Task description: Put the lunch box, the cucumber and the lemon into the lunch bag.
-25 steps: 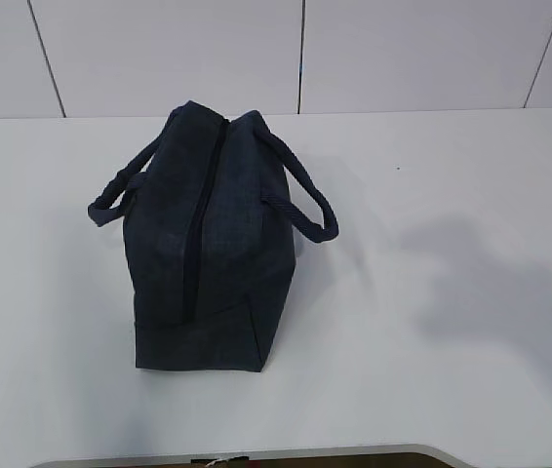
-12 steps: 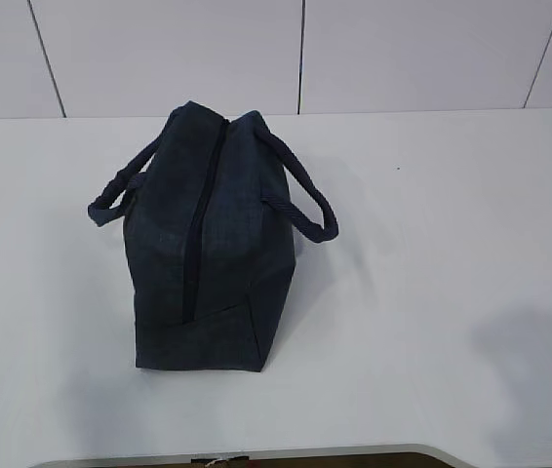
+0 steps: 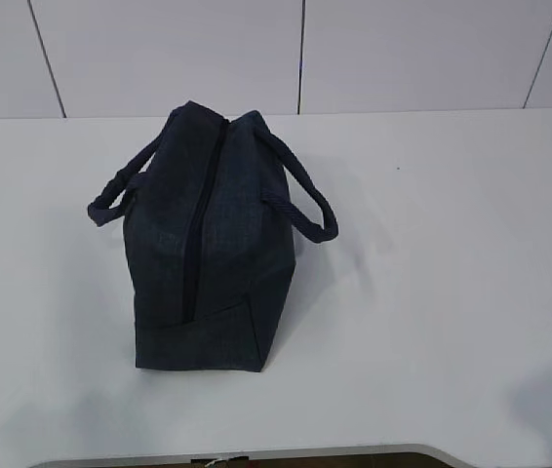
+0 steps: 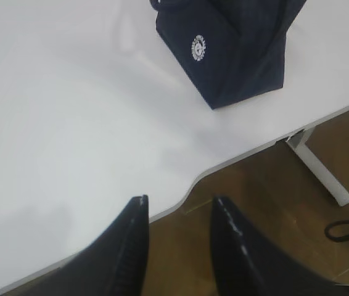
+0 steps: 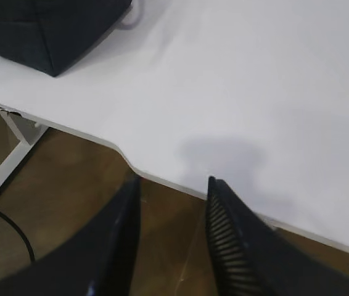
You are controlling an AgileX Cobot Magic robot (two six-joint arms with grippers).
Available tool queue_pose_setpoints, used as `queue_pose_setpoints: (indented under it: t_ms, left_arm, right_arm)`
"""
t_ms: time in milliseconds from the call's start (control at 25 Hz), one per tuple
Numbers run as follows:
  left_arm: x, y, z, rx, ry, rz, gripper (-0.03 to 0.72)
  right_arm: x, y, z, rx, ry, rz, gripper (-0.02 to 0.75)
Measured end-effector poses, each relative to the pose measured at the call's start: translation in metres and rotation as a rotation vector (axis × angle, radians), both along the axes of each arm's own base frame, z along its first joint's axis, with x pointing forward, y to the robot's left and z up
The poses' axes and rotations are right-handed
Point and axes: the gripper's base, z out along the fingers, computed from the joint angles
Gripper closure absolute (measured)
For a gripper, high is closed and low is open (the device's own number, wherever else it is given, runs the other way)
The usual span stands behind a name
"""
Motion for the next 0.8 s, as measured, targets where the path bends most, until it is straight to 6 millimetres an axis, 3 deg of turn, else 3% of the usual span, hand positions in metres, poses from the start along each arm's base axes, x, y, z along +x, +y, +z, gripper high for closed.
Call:
queue_pose_setpoints:
  t_ms: [320, 800]
  left_arm:
    - [0.018, -0.004, -0.017, -0.011, -0.024, 0.018, 0.449]
    - [0.019, -0.004, -0.018, -0.013, -0.026, 0.019, 0.449]
  right_arm:
    - [0.008, 0.001, -0.016, -0.039, 0.052, -0.014, 0.438]
    - [0.02, 0.001, -0.019, -0.039, -0.028, -0.035, 0.438]
